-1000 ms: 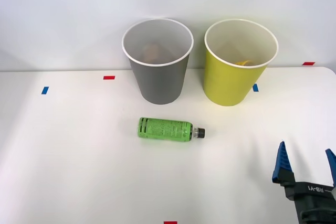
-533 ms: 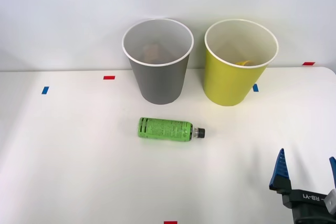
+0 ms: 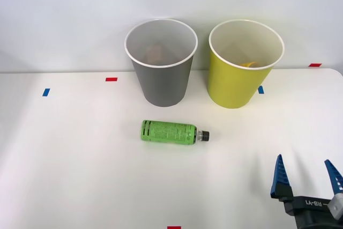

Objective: Put cans in the gray bin, plastic bottles in the light green bin

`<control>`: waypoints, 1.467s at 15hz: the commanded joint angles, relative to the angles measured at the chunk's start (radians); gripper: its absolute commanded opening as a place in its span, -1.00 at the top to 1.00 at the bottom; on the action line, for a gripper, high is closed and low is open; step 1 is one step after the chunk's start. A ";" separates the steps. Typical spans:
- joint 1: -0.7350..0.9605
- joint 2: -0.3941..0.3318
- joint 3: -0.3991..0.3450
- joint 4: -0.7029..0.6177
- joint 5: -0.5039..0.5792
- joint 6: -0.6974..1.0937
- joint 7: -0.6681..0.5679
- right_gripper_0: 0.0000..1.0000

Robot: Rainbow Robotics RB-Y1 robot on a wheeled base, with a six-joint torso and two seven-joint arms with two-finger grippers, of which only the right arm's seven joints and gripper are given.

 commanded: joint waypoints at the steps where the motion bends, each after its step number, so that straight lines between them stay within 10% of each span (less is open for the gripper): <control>1: -0.003 -0.003 -0.017 0.085 0.128 -0.128 -0.134 -1.00; 11: 0.120 -0.139 0.112 0.093 0.186 -0.241 -0.128 -1.00; 22: 0.186 -0.118 0.152 0.094 0.187 -0.240 -0.108 -1.00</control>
